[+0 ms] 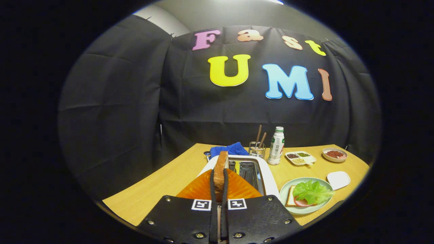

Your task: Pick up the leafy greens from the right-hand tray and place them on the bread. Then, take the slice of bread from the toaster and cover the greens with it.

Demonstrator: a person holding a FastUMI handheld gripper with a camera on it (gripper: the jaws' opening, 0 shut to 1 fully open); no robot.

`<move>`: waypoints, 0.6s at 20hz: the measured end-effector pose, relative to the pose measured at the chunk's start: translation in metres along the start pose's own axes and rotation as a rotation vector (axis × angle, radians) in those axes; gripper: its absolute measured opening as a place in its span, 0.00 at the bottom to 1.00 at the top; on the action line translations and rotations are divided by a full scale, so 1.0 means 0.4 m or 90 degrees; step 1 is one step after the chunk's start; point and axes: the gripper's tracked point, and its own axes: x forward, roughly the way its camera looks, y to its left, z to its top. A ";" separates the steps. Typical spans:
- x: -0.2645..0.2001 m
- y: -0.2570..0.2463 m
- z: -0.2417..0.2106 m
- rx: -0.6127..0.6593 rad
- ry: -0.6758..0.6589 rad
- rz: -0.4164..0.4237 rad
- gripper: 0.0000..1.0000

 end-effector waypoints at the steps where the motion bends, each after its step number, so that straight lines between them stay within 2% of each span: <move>1: 0.003 0.006 0.009 -0.002 0.000 0.006 0.04; 8: -0.010 -0.001 0.075 -0.005 -0.026 0.002 0.04; 12: -0.025 0.006 0.129 0.006 -0.034 0.022 0.03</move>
